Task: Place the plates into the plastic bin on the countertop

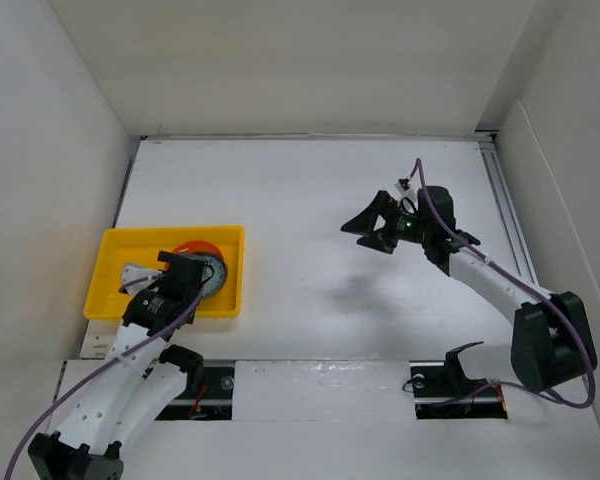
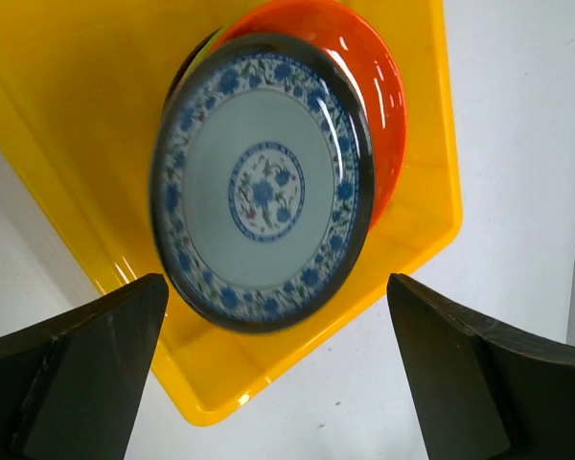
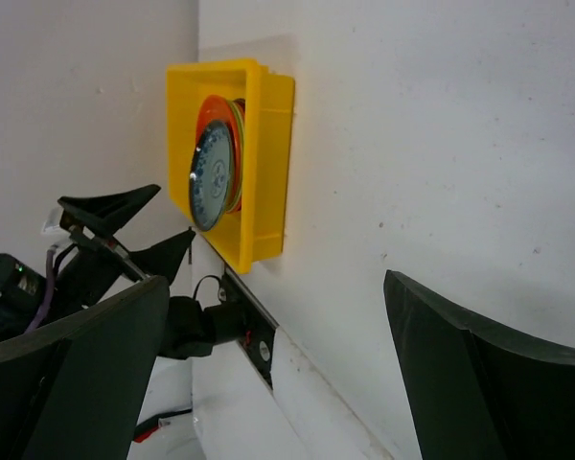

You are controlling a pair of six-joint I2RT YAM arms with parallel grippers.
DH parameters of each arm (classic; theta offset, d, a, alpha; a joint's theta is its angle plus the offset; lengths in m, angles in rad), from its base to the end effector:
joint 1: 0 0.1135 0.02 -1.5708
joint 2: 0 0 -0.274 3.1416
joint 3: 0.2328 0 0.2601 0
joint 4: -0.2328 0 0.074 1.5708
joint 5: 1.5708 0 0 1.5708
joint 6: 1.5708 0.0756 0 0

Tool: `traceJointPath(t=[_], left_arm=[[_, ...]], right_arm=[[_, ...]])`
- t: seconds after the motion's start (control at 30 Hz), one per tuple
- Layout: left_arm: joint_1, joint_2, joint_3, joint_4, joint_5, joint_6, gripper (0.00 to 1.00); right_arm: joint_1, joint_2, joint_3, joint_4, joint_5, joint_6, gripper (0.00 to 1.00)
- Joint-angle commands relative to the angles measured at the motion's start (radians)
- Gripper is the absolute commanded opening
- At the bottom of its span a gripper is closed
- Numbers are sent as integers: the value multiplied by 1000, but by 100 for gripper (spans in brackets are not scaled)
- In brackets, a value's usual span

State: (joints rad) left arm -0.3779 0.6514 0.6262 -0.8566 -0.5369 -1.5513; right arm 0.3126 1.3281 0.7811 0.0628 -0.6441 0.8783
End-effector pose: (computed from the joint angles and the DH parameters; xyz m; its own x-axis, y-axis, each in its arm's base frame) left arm 0.1490 -0.0176 0.2260 -0.0288 -0.9129 -0.4071 -0.7170 0.3027 -0.6279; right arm 0.2910 0.1418 0.2365 -0.8613 0.3684 -0.3499 -0.1390 0.4916 0.8596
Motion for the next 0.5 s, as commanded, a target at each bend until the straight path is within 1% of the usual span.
traceJointPath(t=[0.0, 0.1, 0.17, 0.27, 0.33, 0.37, 0.4, 0.43, 0.47], left_arm=[[0, 37, 78, -1, -120, -92, 100], [0, 80, 144, 8, -95, -12, 100], [0, 103, 188, 8, -95, 22, 100], [0, 149, 222, 8, -95, 63, 100], [0, 163, 248, 45, -63, 132, 100], [0, 163, 268, 126, -13, 263, 100], [0, 174, 279, 180, 27, 349, 100], [0, 174, 291, 230, 79, 431, 100], [0, 200, 305, 328, 141, 602, 100]], right_arm=[[-15, -53, -16, 31, -45, -6, 100], [-6, -113, -5, -15, -54, -6, 100], [5, -168, 9, -49, -25, -19, 100], [14, -228, 39, -127, -14, -59, 100], [37, -256, 82, -216, 29, -88, 100], [48, -285, 107, -262, 93, -135, 100], [65, -300, 136, -314, 93, -163, 100], [115, -319, 168, -418, 206, -191, 100], [152, -364, 232, -467, 283, -228, 100]])
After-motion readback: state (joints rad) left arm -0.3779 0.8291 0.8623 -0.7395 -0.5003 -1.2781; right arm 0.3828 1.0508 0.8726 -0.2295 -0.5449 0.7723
